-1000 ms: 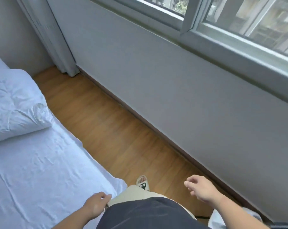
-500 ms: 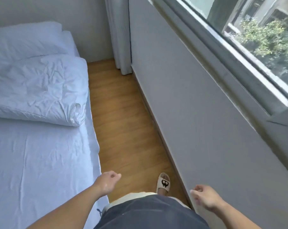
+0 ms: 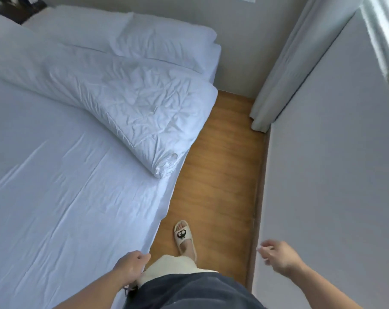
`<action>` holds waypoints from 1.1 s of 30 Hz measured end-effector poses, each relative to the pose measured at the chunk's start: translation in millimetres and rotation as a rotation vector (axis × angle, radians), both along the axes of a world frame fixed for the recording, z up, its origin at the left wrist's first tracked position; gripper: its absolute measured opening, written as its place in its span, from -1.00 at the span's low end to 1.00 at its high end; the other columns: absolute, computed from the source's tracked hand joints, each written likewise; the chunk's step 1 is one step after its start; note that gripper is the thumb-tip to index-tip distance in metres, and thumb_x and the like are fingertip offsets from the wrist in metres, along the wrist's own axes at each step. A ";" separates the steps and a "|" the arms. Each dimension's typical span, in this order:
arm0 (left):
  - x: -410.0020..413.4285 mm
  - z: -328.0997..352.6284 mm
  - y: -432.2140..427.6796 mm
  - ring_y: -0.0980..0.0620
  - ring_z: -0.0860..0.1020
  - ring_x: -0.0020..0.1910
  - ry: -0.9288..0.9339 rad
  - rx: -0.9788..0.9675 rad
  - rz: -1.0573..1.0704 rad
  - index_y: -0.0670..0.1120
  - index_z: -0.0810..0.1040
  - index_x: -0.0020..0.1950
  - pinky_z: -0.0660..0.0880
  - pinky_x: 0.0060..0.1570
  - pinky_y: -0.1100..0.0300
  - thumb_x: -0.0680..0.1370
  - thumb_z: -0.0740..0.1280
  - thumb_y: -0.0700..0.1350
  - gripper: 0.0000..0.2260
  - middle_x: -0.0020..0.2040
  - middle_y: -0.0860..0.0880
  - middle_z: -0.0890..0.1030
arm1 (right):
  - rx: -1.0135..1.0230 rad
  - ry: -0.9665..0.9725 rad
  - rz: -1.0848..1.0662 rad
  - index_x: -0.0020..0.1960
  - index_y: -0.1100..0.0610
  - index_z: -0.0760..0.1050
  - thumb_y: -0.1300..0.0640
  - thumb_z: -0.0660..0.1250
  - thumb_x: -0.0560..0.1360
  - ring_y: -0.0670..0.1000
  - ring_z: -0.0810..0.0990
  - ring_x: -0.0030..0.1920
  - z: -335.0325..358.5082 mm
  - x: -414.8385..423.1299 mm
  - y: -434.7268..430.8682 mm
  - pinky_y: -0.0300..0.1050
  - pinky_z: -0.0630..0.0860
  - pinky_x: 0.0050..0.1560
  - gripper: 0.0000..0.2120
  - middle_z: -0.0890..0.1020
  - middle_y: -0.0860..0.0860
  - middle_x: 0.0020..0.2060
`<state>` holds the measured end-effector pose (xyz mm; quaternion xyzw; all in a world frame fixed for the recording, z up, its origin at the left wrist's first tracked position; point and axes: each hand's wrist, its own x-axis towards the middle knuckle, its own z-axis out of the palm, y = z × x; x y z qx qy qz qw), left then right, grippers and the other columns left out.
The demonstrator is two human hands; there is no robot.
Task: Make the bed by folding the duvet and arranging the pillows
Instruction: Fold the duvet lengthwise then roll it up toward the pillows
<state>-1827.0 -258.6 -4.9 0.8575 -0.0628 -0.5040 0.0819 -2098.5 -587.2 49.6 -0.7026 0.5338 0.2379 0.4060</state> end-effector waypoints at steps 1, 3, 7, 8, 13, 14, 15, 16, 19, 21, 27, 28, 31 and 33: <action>15.5 -3.4 -12.0 0.05 0.55 -0.07 0.009 0.007 0.006 -0.03 0.53 -0.05 0.40 -0.12 0.22 0.65 0.13 0.10 -0.72 -0.04 0.02 0.61 | -0.005 0.011 0.026 -0.03 0.02 0.61 -0.06 0.37 0.55 -0.06 0.71 -0.24 0.1 24.9 -13.3 -0.15 0.59 -0.17 -0.84 0.72 -0.01 -0.23; 46.2 -4.4 -36.4 0.05 0.55 0.00 0.044 -0.005 0.019 -0.02 0.55 0.04 0.44 -0.04 0.20 0.65 0.13 0.12 -0.71 0.03 0.03 0.60 | 0.029 0.047 0.093 0.03 0.02 0.60 -0.10 0.35 0.56 -0.08 0.70 -0.22 0.5 73.7 -37.0 -0.13 0.63 -0.10 -0.80 0.71 -0.05 -0.20; 115.4 9.0 -86.8 0.03 0.55 0.13 0.079 -0.079 0.114 0.05 0.51 0.19 0.50 0.19 0.13 0.64 0.12 0.22 -0.68 0.18 0.05 0.54 | 0.037 0.039 0.234 0.20 0.02 0.54 -0.16 0.33 0.57 -0.07 0.69 -0.09 2.5 178.9 -78.3 -0.14 0.65 0.02 -0.67 0.67 -0.09 -0.02; 135.8 11.4 -97.4 0.02 0.54 0.16 0.069 -0.082 0.116 0.06 0.49 0.21 0.49 0.18 0.14 0.64 0.13 0.22 -0.68 0.20 0.06 0.51 | 0.043 0.019 0.252 0.22 0.03 0.53 -0.17 0.34 0.56 -0.07 0.68 -0.07 2.6 204.9 -88.6 -0.13 0.66 0.03 -0.66 0.66 -0.08 0.02; 234.2 10.7 -142.5 -0.05 0.57 0.12 -0.015 -0.025 0.151 0.05 0.51 0.24 0.50 0.11 0.12 0.60 0.21 0.25 -0.64 0.27 -0.05 0.58 | 0.071 -0.034 0.400 0.24 0.01 0.55 -0.17 0.35 0.54 -0.04 0.67 -0.01 -6.4 329.5 -128.8 -0.06 0.63 0.07 -0.63 0.65 -0.06 0.10; 253.5 8.5 -152.6 -0.06 0.57 0.13 -0.036 -0.014 0.141 0.05 0.50 0.27 0.49 0.12 0.12 0.60 0.22 0.24 -0.62 0.28 -0.06 0.60 | 0.083 -0.044 0.430 0.23 0.00 0.56 -0.16 0.35 0.54 -0.02 0.67 -0.01 -10.8 355.2 -135.1 -0.05 0.61 0.08 -0.65 0.66 -0.05 0.09; 271.4 6.5 -163.6 -0.07 0.57 0.15 -0.051 0.000 0.123 0.04 0.48 0.31 0.47 0.13 0.12 0.60 0.22 0.23 -0.60 0.29 -0.06 0.60 | 0.104 -0.057 0.457 0.21 -0.01 0.56 -0.15 0.35 0.54 -0.02 0.67 -0.02 -18.1 380.3 -140.4 -0.07 0.59 0.05 -0.67 0.67 -0.05 0.07; 287.9 4.8 -175.3 -0.08 0.56 0.19 -0.063 0.018 0.102 0.03 0.46 0.35 0.46 0.15 0.11 0.60 0.21 0.22 -0.59 0.32 -0.06 0.59 | 0.132 -0.071 0.472 0.18 -0.01 0.56 -0.15 0.35 0.53 -0.02 0.67 -0.03 -26.1 403.8 -144.6 -0.11 0.56 0.01 -0.69 0.68 -0.05 0.06; 330.2 0.4 -213.7 -0.11 0.50 0.30 -0.081 0.057 0.031 -0.01 0.39 0.45 0.44 0.22 0.09 0.61 0.21 0.18 -0.54 0.40 -0.07 0.51 | 0.220 -0.104 0.508 0.23 0.01 0.55 -0.15 0.35 0.53 -0.03 0.62 0.06 -49.0 468.7 -153.6 -0.15 0.49 0.02 -0.65 0.66 -0.09 0.08; 358.3 -7.2 -241.2 -0.10 0.46 0.37 -0.099 0.058 -0.075 -0.01 0.35 0.49 0.41 0.29 0.09 0.63 0.23 0.14 -0.53 0.45 -0.08 0.44 | 0.291 -0.084 0.526 0.34 0.05 0.49 -0.12 0.34 0.56 -0.02 0.58 0.11 -64.7 506.7 -157.0 -0.18 0.46 0.08 -0.58 0.64 -0.05 0.15; 443.6 -54.7 -316.1 -0.02 0.24 0.50 -0.290 0.087 -0.528 0.09 0.17 0.57 0.40 0.34 0.05 0.62 0.24 -0.15 -0.46 0.58 0.05 0.13 | 0.407 -0.005 0.505 0.50 0.14 0.22 -0.28 0.40 0.45 0.11 0.59 0.20 -145.1 589.1 -134.7 -0.11 0.50 0.11 -0.19 0.63 0.10 0.15; 458.0 -65.0 -324.8 -0.04 0.18 0.53 -0.320 0.116 -0.621 0.10 0.14 0.58 0.35 0.38 0.05 0.59 0.24 -0.21 -0.41 0.60 0.04 0.07 | 0.424 0.014 0.494 0.47 0.16 0.22 -0.31 0.42 0.42 0.12 0.59 0.20 -160.3 596.0 -127.4 -0.09 0.51 0.10 -0.15 0.62 0.11 0.15; 502.1 -96.4 -346.6 -0.07 0.03 0.59 -0.346 0.232 -0.906 0.11 0.11 0.58 0.19 0.46 -0.06 0.56 0.24 -0.26 -0.35 0.62 0.01 0.02 | 0.493 0.072 0.557 0.29 0.11 0.33 -0.24 0.50 0.36 0.13 0.57 0.10 -192.0 607.5 -113.8 -0.09 0.53 0.07 -0.31 0.60 0.11 0.14; 525.7 -115.8 -358.0 -0.10 0.05 0.57 -0.318 0.296 -1.117 0.11 0.17 0.56 0.10 0.46 -0.21 0.60 0.21 -0.20 -0.45 0.59 0.00 0.12 | 0.507 0.093 0.634 0.10 0.10 0.46 -0.12 0.46 0.40 0.12 0.58 0.00 -199.3 609.4 -119.1 -0.11 0.56 0.02 -0.59 0.62 0.11 0.08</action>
